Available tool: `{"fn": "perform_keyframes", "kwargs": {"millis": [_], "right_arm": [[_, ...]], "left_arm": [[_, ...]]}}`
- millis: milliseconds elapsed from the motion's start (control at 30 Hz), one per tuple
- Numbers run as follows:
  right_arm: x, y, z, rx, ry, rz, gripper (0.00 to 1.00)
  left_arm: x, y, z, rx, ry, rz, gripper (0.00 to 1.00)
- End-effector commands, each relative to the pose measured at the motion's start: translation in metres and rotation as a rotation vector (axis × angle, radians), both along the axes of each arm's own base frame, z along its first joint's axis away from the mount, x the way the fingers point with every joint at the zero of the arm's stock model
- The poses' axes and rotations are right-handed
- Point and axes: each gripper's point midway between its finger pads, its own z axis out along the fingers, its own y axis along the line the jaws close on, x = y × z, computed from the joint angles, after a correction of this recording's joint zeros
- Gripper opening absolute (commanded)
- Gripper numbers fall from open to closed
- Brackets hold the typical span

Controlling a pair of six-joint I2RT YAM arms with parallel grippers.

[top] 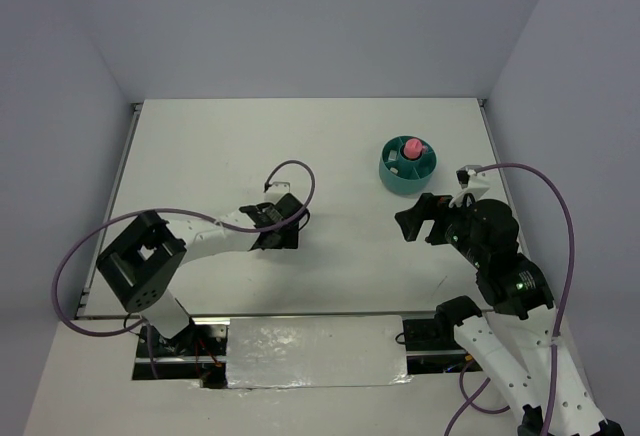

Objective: Sort the stationery into containers
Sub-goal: Pick up the stationery from the center of the board.

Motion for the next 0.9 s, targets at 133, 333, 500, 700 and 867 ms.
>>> {"fn": "perform_keyframes", "kwargs": {"millis": [133,333,500,700,867], "right_arm": [[0.003,0.004,0.012,0.007,-0.05,0.027,1.0],[0.006,0.005,0.012,0.008,-0.06,0.029,1.0],[0.014,0.0,0.008,-0.008,-0.057,-0.009,1.0],[0.025,-0.02,0.004,-0.051,-0.033,-0.139,1.0],[0.025,-0.033,0.011,-0.052,-0.056,-0.21,1.0]], "left_arm": [[-0.01,0.007,-0.013,-0.025,0.025,0.036,0.64],[-0.009,-0.012,-0.006,-0.11,0.024,-0.012,0.26],[0.014,-0.073,0.034,-0.267,-0.072,-0.166,0.21],[0.063,-0.175,0.111,-0.379,-0.312,-0.327,0.22],[0.094,-0.238,0.172,-0.506,-0.542,-0.396,0.22]]}}
